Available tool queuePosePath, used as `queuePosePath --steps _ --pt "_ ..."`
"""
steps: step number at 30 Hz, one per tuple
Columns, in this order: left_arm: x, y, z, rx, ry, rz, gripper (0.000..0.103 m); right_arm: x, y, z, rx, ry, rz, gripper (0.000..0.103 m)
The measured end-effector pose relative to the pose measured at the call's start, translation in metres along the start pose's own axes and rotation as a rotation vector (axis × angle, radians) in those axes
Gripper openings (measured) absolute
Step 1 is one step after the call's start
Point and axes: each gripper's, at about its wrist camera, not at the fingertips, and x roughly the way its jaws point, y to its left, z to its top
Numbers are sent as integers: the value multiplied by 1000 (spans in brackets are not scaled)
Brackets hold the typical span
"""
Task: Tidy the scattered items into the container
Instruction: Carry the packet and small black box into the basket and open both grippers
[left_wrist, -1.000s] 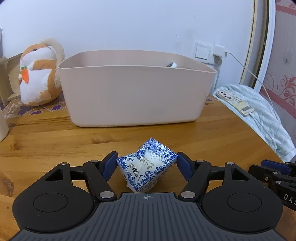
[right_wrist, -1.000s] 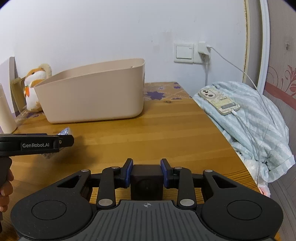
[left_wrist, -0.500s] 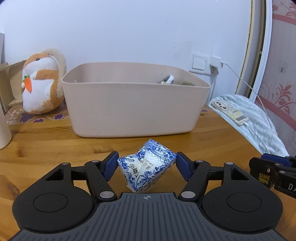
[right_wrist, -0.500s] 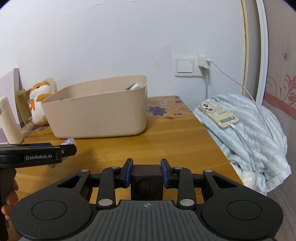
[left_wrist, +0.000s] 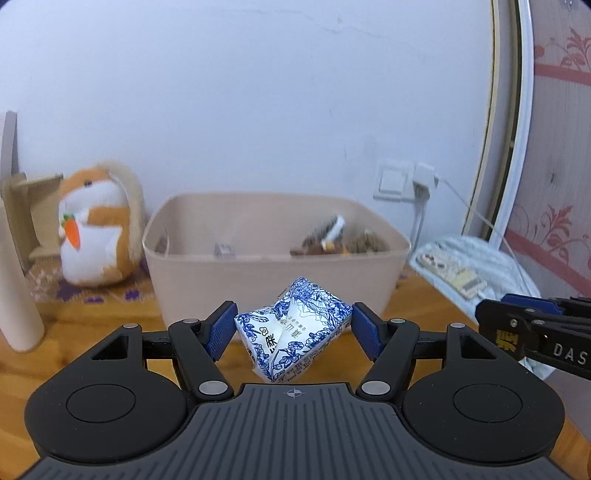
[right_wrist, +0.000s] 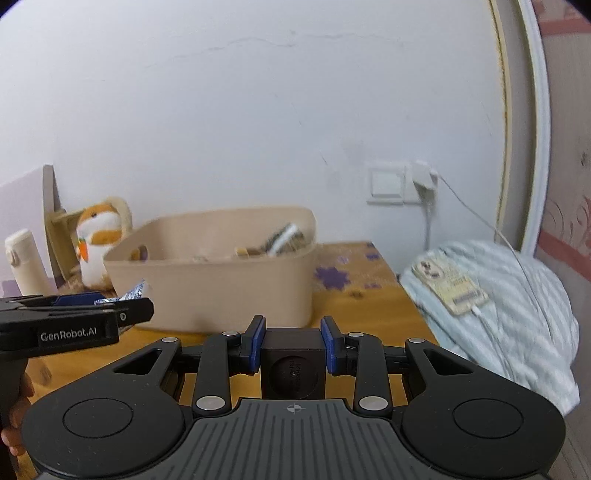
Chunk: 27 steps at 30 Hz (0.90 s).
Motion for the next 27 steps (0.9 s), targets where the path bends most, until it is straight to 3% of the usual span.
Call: queuePosePath --steps 13,27 --pt "6 32 54 -24 -85 60 69 28 21 54 -26 -64 33 29" --pt "71 53 91 8 -98 107 69 113 26 92 -66 -55 -22 29"
